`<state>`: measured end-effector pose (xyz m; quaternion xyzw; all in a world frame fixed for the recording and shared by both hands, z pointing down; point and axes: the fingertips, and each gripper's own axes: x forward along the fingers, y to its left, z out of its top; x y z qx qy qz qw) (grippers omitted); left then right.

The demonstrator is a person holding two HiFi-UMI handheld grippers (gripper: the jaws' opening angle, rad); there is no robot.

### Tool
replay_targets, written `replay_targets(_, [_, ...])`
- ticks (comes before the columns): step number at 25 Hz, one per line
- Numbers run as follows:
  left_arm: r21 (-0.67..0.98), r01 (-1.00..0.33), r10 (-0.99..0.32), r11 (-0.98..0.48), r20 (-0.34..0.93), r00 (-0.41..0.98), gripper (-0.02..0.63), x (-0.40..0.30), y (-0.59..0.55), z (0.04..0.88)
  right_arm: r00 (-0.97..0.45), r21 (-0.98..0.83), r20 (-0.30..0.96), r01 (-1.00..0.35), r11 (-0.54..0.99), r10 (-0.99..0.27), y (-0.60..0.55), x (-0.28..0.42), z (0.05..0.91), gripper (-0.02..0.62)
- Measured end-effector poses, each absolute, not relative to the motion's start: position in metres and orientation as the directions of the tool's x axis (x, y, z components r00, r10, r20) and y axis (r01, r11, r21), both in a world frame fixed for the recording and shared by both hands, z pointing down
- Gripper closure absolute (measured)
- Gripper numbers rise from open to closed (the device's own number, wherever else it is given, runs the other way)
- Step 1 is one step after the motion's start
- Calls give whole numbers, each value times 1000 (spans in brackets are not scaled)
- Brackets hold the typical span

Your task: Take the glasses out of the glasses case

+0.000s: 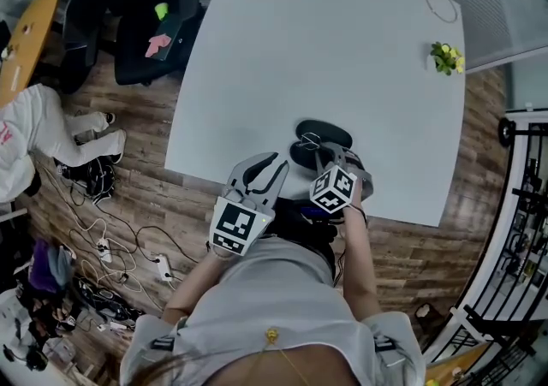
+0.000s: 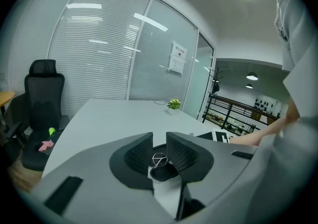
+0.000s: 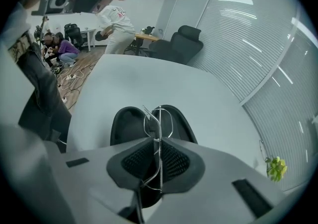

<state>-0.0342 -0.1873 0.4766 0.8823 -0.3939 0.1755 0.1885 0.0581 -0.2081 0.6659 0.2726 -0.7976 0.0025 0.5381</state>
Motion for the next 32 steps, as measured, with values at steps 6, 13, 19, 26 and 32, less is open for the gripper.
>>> replay_targets(6, [192, -742, -614, -642, 450, 648, 522, -27, -187, 474, -302, 306, 829, -460, 833, -471, -211, 57, 627, 543])
replay_targets(13, [193, -724, -600, -662, 443, 666, 522, -22, -188, 475, -344, 338, 767, -500, 798, -541, -219, 55, 567, 543])
replay_targets(19, [188, -715, -600, -674, 425, 678, 522, -19, -192, 470, -379, 353, 718, -525, 775, -584, -214, 53, 524, 543])
replay_targets(26, [180, -703, -595, -688, 414, 689, 522, -17, -194, 467, -402, 350, 691, -540, 765, -600, -207, 53, 497, 545])
replay_targets(32, [171, -693, -589, -700, 409, 697, 522, -14, -196, 464, -407, 358, 674, -550, 755, -616, -204, 53, 485, 544])
